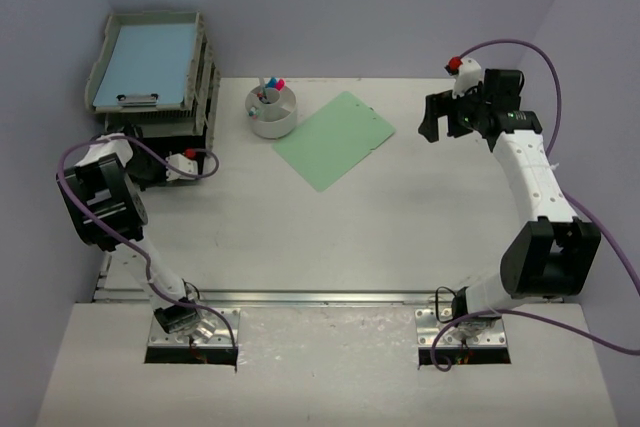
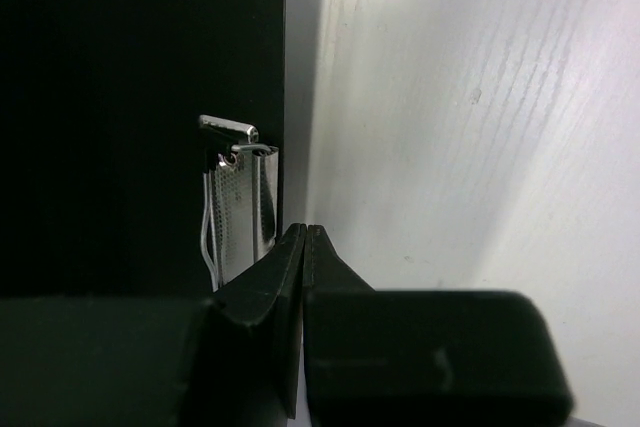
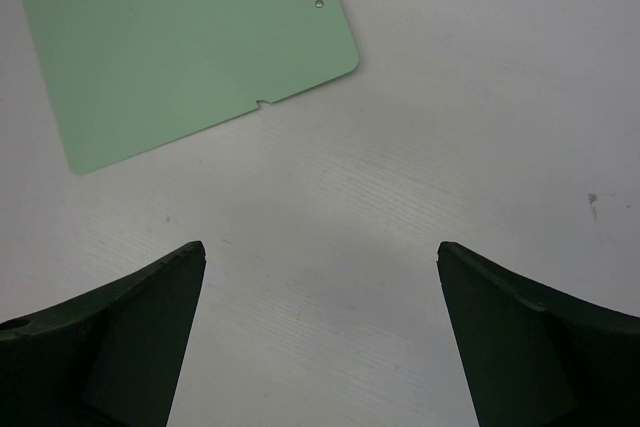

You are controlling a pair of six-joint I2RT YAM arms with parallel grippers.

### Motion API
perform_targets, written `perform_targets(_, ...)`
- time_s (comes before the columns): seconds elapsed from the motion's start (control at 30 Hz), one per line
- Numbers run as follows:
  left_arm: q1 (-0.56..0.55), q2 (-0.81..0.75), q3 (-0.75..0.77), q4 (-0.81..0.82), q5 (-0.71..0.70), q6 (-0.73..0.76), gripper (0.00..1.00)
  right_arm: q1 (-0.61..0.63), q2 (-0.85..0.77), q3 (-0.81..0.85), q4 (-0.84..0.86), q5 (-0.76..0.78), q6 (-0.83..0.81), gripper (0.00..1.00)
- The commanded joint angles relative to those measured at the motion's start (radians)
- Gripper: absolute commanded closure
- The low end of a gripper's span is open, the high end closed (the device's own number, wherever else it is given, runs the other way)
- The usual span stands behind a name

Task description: Organize the desk

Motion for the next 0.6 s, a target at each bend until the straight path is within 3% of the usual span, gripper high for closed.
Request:
perform_targets(0.0, -0.006, 0.029, 0.018, 0.042, 0.016, 0.019, 1.00, 0.008, -0.044, 0.001, 0.018, 0.019, 0.008, 0.01)
perform_targets(0.27, -0.016, 0.106, 0.046, 0.271, -0.022, -0.054, 1.00, 0.008, -0.039, 0.020, 0.010, 0.030, 0.006, 0.01)
perform_targets(0.37, -0.022, 0.117, 0.009, 0.448, -0.029, -0.063, 0.99, 0.008, -0.038, 0.031, -0.001, 0.041, 0.001, 0.01)
perform_targets(0.57, -0.040, 0.138, -0.019, 0.647, -0.018, -0.088, 1.00, 0.007, -0.044, 0.039, -0.015, 0.048, -0.001, 0.01)
